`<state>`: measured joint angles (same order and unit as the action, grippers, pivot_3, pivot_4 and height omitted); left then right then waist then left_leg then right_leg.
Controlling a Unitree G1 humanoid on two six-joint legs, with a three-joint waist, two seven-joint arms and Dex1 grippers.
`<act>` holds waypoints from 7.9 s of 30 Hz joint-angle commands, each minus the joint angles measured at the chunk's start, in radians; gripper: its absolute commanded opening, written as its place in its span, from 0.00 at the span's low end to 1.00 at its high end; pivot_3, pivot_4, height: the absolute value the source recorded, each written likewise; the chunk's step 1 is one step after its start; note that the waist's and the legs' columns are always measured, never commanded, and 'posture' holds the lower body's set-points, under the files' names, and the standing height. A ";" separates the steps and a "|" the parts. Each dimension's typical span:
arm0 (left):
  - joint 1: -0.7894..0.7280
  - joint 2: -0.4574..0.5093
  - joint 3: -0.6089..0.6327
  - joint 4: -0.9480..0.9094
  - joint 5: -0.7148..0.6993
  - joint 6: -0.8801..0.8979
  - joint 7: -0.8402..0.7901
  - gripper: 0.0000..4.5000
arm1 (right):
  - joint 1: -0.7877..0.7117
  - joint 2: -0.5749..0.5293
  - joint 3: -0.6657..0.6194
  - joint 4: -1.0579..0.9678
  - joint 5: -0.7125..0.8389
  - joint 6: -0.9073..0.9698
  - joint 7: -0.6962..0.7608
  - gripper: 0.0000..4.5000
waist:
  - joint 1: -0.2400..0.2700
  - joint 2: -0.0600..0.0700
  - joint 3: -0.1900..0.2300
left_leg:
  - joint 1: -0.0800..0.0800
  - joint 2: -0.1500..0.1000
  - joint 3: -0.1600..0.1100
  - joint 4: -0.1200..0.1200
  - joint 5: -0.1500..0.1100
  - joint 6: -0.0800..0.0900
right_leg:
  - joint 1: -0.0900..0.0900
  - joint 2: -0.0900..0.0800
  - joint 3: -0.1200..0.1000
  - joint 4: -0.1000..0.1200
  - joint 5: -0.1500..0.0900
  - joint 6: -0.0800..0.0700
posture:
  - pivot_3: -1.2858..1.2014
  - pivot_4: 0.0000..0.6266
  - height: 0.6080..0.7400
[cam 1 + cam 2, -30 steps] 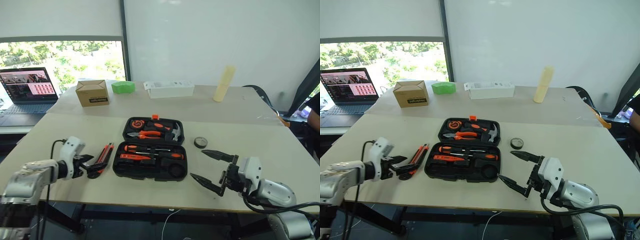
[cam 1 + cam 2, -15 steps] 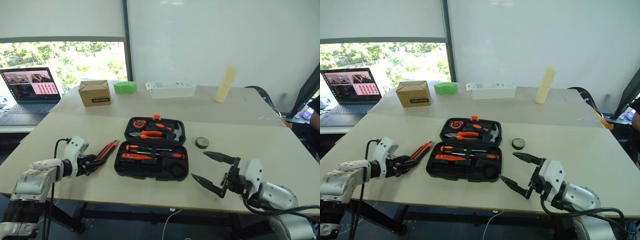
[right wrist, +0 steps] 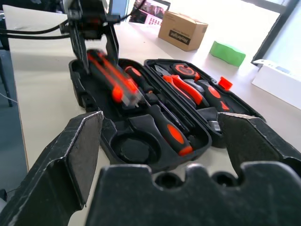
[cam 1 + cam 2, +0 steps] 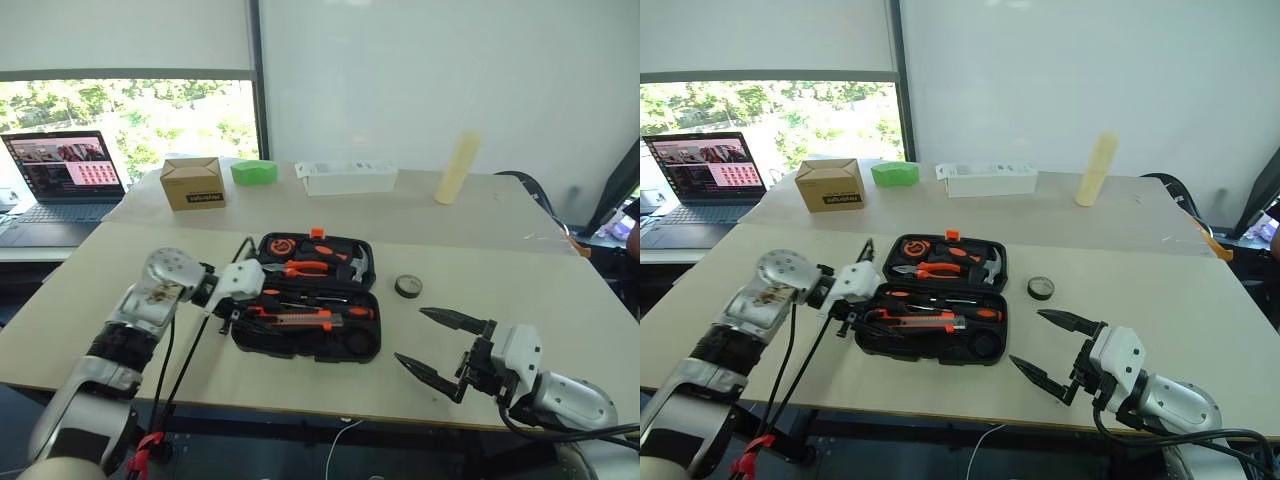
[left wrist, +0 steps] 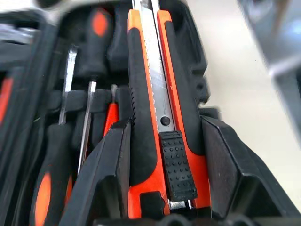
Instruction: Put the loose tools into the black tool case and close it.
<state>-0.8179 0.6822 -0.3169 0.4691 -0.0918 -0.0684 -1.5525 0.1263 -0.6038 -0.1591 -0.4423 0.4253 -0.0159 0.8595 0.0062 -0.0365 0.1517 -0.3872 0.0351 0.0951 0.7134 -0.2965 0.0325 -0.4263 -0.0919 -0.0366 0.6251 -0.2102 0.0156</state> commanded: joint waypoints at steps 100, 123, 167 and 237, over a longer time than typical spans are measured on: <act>0.432 0.008 0.475 -0.166 -0.368 0.134 0.172 0.99 | -0.922 -0.115 0.473 0.745 -0.357 0.614 -0.019 1.00 | -0.005 0.010 -0.009 | -0.015 -0.002 -0.003 0.000 0.006 -0.001 | -0.015 -0.001 0.001 0.003 0.004 0.000 | 0.52 0.24 1.00; 0.474 0.049 0.425 -0.235 -0.358 0.118 0.068 1.00 | -0.960 -0.161 0.478 0.427 -0.154 0.606 0.543 0.02 | -0.021 0.013 -0.007 | -0.017 -0.001 -0.005 0.000 0.004 0.002 | -0.014 -0.003 0.000 0.000 0.005 0.006 | 0.52 0.24 1.00; 0.362 0.021 0.452 -0.035 -0.141 0.172 0.586 0.17 | -0.593 -0.075 0.298 0.414 -0.417 0.420 -0.082 0.00 | -0.002 0.012 -0.008 | -0.016 -0.003 -0.003 0.002 0.006 -0.001 | -0.013 -0.003 -0.001 0.002 0.005 0.005 | 0.52 0.24 1.00; -0.262 -0.147 0.418 0.442 -0.164 0.925 0.838 0.70 | -1.339 0.227 0.251 1.355 -0.308 0.900 -0.183 0.62 | -0.050 0.010 -0.006 | -0.020 -0.006 -0.002 -0.002 0.014 -0.008 | -0.018 -0.004 -0.001 0.003 0.007 0.004 | 0.52 0.24 1.00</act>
<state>-1.0793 0.5277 0.1005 0.9333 -0.2651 0.8551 -0.7072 -1.1838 -0.3724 0.0962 0.8963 0.1328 0.9115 0.6739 -0.0436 -0.0270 0.1460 -0.4067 0.0291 0.0924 0.7110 -0.2827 0.0243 -0.4443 -0.0958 -0.0372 0.6295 -0.2032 0.0200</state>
